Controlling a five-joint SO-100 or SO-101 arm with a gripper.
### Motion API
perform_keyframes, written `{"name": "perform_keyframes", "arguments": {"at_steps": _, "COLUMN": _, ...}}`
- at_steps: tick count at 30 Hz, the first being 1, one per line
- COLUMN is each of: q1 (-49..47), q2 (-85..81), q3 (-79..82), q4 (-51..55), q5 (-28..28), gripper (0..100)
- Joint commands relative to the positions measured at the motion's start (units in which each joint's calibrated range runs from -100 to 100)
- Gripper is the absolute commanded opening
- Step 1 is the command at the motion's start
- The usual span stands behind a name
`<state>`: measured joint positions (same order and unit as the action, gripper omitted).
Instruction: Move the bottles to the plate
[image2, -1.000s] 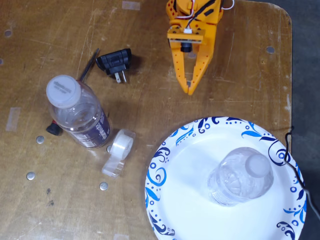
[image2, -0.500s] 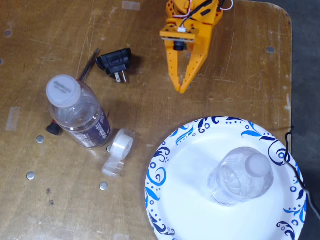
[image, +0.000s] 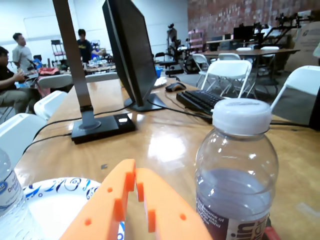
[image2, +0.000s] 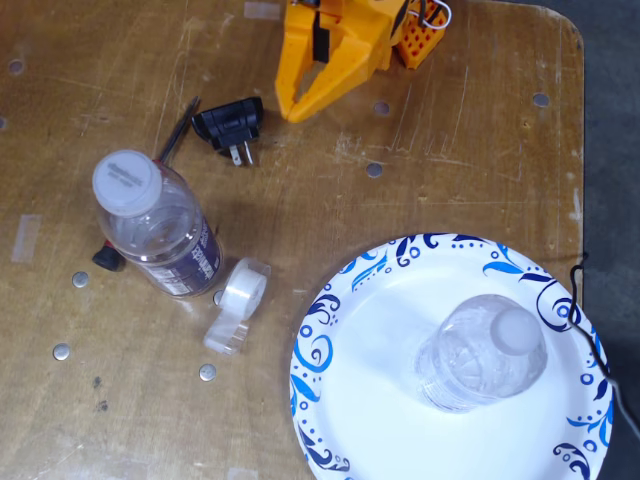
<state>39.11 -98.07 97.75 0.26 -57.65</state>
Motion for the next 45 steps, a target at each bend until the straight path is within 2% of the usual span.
{"name": "perform_keyframes", "arguments": {"at_steps": 1, "q1": 0.8, "q2": -0.7, "q3": -0.1, "q4": -2.3, "q5": 0.3, "gripper": 1}}
{"name": "perform_keyframes", "arguments": {"at_steps": 7, "q1": 1.4, "q2": -0.7, "q3": 1.3, "q4": -10.3, "q5": 1.0, "gripper": 1}}
{"name": "perform_keyframes", "arguments": {"at_steps": 10, "q1": 6.7, "q2": -0.7, "q3": 0.9, "q4": -12.2, "q5": 1.4, "gripper": 1}}
{"name": "perform_keyframes", "arguments": {"at_steps": 12, "q1": 9.8, "q2": -0.4, "q3": -1.3, "q4": -11.1, "q5": 1.6, "gripper": 3}}
{"name": "perform_keyframes", "arguments": {"at_steps": 16, "q1": 9.7, "q2": 2.7, "q3": -11.3, "q4": -2.1, "q5": 4.4, "gripper": 15}}
{"name": "perform_keyframes", "arguments": {"at_steps": 20, "q1": 9.6, "q2": 16.1, "q3": -26.3, "q4": 2.4, "q5": 4.4, "gripper": 23}}
{"name": "perform_keyframes", "arguments": {"at_steps": 29, "q1": 7.5, "q2": 53.6, "q3": -51.2, "q4": -1.2, "q5": 4.4, "gripper": 41}}
{"name": "perform_keyframes", "arguments": {"at_steps": 37, "q1": 9.7, "q2": 69.2, "q3": -53.4, "q4": -14.6, "q5": 4.3, "gripper": 41}}
{"name": "perform_keyframes", "arguments": {"at_steps": 45, "q1": 8.9, "q2": 73.8, "q3": -52.0, "q4": -16.2, "q5": 4.2, "gripper": 41}}
